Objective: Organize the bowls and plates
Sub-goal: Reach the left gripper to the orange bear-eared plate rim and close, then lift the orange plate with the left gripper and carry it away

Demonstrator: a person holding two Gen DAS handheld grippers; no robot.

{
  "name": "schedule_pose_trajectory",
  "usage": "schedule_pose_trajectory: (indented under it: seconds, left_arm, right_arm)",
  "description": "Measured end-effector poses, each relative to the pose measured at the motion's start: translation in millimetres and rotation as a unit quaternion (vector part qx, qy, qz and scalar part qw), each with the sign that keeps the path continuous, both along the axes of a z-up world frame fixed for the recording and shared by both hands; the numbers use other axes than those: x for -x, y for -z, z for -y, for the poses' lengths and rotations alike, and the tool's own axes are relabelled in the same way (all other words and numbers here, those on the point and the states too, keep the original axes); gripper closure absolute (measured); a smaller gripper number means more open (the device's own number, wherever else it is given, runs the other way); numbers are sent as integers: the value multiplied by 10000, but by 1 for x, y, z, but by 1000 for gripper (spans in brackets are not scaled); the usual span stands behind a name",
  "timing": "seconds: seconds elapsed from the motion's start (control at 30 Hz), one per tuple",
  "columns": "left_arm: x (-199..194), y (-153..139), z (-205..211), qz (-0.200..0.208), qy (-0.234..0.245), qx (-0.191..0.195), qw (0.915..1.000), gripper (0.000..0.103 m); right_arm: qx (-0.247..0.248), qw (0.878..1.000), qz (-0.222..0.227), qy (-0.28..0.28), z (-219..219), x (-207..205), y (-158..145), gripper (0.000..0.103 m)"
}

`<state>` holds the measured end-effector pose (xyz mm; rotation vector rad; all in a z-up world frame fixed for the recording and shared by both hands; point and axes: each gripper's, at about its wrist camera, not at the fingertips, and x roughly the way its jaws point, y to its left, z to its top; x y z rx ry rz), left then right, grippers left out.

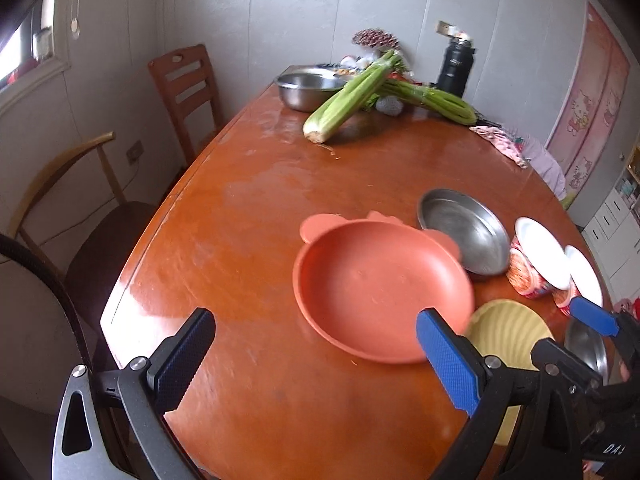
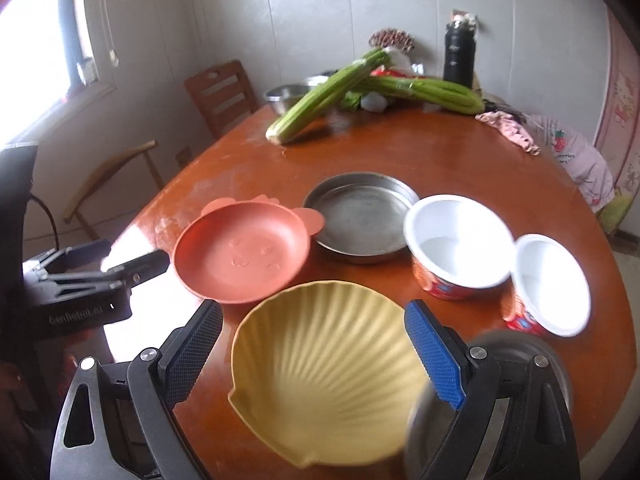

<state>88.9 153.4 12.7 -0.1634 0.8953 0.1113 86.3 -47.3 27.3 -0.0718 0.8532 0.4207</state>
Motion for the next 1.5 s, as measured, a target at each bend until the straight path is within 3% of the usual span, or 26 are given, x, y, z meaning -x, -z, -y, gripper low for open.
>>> schedule_pose_trajectory:
  seconds: [0.37,0.5,0.6,0.73,0.8,1.3,1.5]
  left_arm:
    - [-50,29,-18,-402,240,156,9988,6]
    - [-58,32,-13,-406,379,36,9984,11]
    - [-65,35,-11,-431,488,128,9978,23]
    - [-72,44,-7,-526,618,201,9965,58]
    - [-74,48,-7,-564,682,325,9955,62]
    - [-83,42,-23,-548,586,479,9956,63]
    - [-83,49,-32,-624,532,568,9950,62]
  right_arm:
    - [457,9981,-402,79,-42,-49,32,11]
    - [416,9976,-549,33,-47,-58,40,18]
    - [470,9970,-621,-42,-53,-62,44,31]
    - [524,9954,-795,-56,-58,-68,54,38]
    - [496,9957,-774,-96,-60,-67,54,40]
    - [221,9958,-652,-609,-91,-59,38,40]
    - [206,9976,-653,-68,-68,-68,36,40]
